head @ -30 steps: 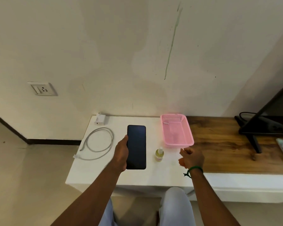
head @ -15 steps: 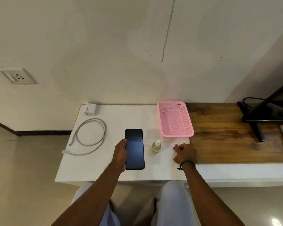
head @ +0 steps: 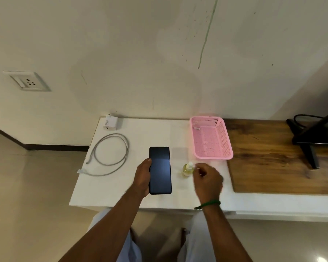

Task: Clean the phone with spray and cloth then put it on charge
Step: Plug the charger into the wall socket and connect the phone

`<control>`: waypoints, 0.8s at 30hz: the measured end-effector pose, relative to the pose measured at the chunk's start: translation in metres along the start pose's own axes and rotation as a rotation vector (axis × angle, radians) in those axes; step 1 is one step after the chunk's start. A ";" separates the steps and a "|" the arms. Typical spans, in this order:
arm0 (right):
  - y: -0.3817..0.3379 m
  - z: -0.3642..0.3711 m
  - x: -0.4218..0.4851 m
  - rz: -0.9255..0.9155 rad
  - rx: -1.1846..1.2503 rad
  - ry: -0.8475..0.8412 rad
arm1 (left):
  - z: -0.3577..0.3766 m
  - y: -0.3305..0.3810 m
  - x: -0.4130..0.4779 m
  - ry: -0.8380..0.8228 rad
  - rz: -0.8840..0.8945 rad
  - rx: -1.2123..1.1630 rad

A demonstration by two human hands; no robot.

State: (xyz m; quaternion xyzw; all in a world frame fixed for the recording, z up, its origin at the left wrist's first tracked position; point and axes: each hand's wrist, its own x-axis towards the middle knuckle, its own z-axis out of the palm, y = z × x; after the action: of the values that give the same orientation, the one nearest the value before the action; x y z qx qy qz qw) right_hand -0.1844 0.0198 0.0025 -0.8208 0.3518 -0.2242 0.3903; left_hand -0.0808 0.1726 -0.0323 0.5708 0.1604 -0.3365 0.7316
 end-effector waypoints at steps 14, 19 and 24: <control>0.010 0.067 -0.022 0.480 0.304 -0.423 | -0.003 -0.005 0.017 0.171 0.077 0.200; 0.016 0.077 -0.020 0.498 0.214 -0.408 | -0.006 -0.010 0.027 0.259 0.091 0.399; 0.020 0.088 -0.017 0.484 0.119 -0.398 | -0.009 -0.010 0.034 0.320 0.149 0.599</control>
State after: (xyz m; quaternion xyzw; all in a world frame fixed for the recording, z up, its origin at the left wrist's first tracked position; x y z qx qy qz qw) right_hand -0.1477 0.0660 -0.0674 -0.7168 0.4397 0.0200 0.5407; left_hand -0.0613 0.1692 -0.0631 0.8157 0.1251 -0.2205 0.5199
